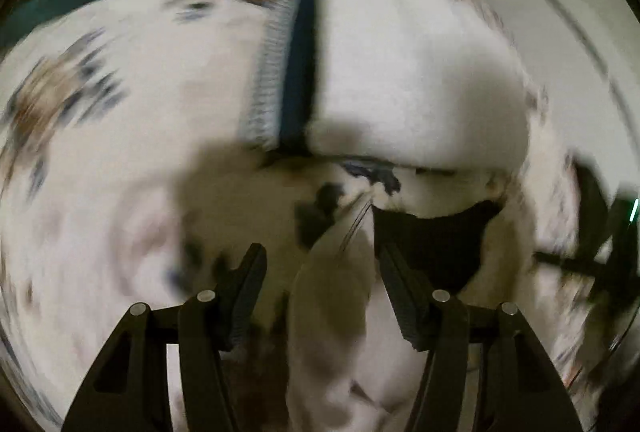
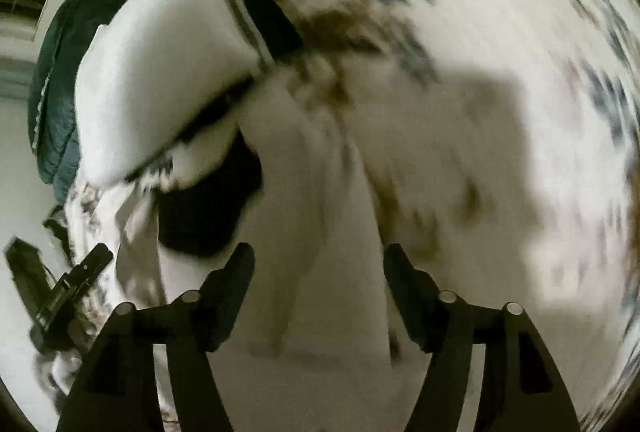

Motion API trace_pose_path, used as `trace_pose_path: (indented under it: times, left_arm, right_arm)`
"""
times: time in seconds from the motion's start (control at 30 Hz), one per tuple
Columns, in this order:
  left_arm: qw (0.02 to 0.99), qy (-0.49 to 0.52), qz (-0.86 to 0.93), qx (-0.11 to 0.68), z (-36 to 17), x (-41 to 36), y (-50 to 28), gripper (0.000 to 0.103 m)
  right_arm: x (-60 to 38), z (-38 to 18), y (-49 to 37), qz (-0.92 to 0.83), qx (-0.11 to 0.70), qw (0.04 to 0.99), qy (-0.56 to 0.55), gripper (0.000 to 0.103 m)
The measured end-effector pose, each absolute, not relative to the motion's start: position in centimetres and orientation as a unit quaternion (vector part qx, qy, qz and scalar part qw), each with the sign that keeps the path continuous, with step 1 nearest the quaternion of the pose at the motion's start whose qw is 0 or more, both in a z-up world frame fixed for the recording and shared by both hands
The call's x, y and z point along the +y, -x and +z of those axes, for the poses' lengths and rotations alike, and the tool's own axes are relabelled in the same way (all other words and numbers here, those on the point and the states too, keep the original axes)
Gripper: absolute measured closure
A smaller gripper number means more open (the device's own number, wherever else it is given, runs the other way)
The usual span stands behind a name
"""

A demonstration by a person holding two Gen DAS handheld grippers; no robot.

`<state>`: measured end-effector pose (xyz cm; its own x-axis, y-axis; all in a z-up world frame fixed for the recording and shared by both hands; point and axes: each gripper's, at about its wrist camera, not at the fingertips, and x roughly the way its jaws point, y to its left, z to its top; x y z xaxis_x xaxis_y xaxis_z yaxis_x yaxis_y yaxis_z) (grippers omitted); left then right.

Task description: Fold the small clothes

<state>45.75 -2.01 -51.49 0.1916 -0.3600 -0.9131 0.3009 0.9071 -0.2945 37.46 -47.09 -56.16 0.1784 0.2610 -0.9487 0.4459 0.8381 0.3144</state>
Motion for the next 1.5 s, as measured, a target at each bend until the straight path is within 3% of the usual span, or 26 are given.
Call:
trace_pose_path:
  times: [0.13, 0.17, 0.2, 0.23, 0.27, 0.3, 0.33, 0.37, 0.57, 0.73, 0.9, 1.23, 1.3, 1.33, 1.37, 1.4, 1.47, 1.5]
  left_arm:
    - [0.740, -0.042, -0.257, 0.620, -53.8, -5.7, -47.5, 0.050]
    - [0.742, -0.063, -0.269, 0.611, -53.8, -6.6, -47.4, 0.066]
    - [0.743, -0.069, -0.281, 0.604, -53.8, -6.9, -47.2, 0.102]
    - [0.741, -0.073, -0.290, 0.601, -53.7, -7.2, -47.1, 0.100]
    - [0.748, -0.075, -0.292, 0.591, -53.2, -7.3, -46.8, 0.100]
    - [0.754, -0.072, -0.293, 0.583, -52.8, -7.2, -46.8, 0.101]
    - [0.762, -0.063, -0.295, 0.573, -52.0, -6.7, -46.4, 0.101]
    - [0.769, -0.054, -0.293, 0.566, -51.3, -6.4, -46.2, 0.101]
    - [0.808, 0.007, -0.277, 0.520, -45.0, -1.6, -42.3, 0.101]
    - [0.814, 0.074, -0.254, 0.517, -42.1, 2.0, -35.8, 0.100]
    - [0.805, 0.104, -0.216, 0.543, -43.1, 4.5, -28.2, 0.100]
    - [0.747, 0.138, -0.161, 0.631, -50.2, 7.6, -19.3, 0.095]
    - [0.726, 0.148, -0.154, 0.654, -50.9, 8.5, -17.8, 0.092]
    - [0.723, 0.155, -0.150, 0.656, -50.7, 9.1, -17.2, 0.092]
    - [0.721, 0.165, -0.145, 0.658, -50.5, 9.9, -16.5, 0.084]
    - [0.718, 0.177, -0.135, 0.660, -50.2, 10.7, -16.1, 0.069]
    - [0.717, 0.205, -0.120, 0.655, -49.6, 12.2, -16.2, 0.050]
    - [0.721, 0.226, -0.112, 0.645, -49.1, 13.0, -16.8, 0.046]
  right_arm:
    - [-45.7, -58.3, -43.1, -0.055, 0.661, 0.720, -0.204, 0.034]
    - [-45.4, -58.8, -43.9, -0.051, 0.667, 0.718, -0.192, 0.034]
    - [-44.9, -59.3, -44.7, -0.046, 0.673, 0.716, -0.180, 0.034]
    - [-44.6, -59.5, -45.1, -0.044, 0.673, 0.718, -0.173, 0.042]
    - [-44.2, -59.5, -45.5, -0.043, 0.671, 0.722, -0.164, 0.069]
    - [-43.9, -59.5, -45.7, -0.043, 0.672, 0.723, -0.156, 0.083]
    - [-43.7, -59.1, -45.8, -0.043, 0.667, 0.727, -0.155, 0.094]
    - [-43.7, -58.6, -45.7, -0.044, 0.659, 0.734, -0.159, 0.094]
    - [-43.2, -52.9, -41.9, -0.031, 0.611, 0.770, -0.182, 0.095]
    - [-41.6, -48.5, -34.0, -0.014, 0.592, 0.783, -0.192, 0.095]
    - [-40.1, -47.1, -24.2, -0.014, 0.602, 0.771, -0.206, 0.095]
    - [-38.4, -52.9, -11.9, -0.007, 0.673, 0.714, -0.193, 0.095]
    - [-38.3, -53.8, -10.9, 0.001, 0.692, 0.696, -0.193, 0.094]
    - [-38.4, -54.4, -10.4, 0.004, 0.705, 0.681, -0.196, 0.088]
    - [-38.5, -54.9, -9.9, 0.003, 0.718, 0.668, -0.198, 0.081]
    - [-38.7, -55.1, -9.4, 0.006, 0.723, 0.660, -0.202, 0.078]
    - [-39.5, -54.7, -8.6, 0.004, 0.728, 0.652, -0.213, 0.057]
    - [-40.1, -54.4, -8.3, -0.001, 0.724, 0.651, -0.226, 0.053]
